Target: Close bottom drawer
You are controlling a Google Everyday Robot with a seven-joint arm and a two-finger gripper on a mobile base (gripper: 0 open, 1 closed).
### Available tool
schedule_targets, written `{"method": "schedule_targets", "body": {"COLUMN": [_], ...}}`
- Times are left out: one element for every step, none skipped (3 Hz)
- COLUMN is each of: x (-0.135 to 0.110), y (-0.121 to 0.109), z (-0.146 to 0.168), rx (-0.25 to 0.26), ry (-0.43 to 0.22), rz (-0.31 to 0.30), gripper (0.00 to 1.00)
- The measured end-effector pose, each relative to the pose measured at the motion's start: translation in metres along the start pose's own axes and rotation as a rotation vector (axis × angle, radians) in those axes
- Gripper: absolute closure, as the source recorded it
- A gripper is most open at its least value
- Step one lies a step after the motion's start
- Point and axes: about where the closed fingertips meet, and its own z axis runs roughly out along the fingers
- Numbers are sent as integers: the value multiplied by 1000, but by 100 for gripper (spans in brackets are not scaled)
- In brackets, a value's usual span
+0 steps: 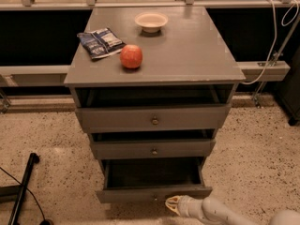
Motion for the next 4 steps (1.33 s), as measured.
{"method": "schedule_targets", "body": {"x": [-6,-7,-4,-3], "y": [-34,-34,-51,-77], "z": [20,20,23,29], "rx": [23,22,64,104], "ry": [-33,-33,-70,-125], "rz": [-97,-101,-141,-193], "gripper": [100,100,100,100]}}
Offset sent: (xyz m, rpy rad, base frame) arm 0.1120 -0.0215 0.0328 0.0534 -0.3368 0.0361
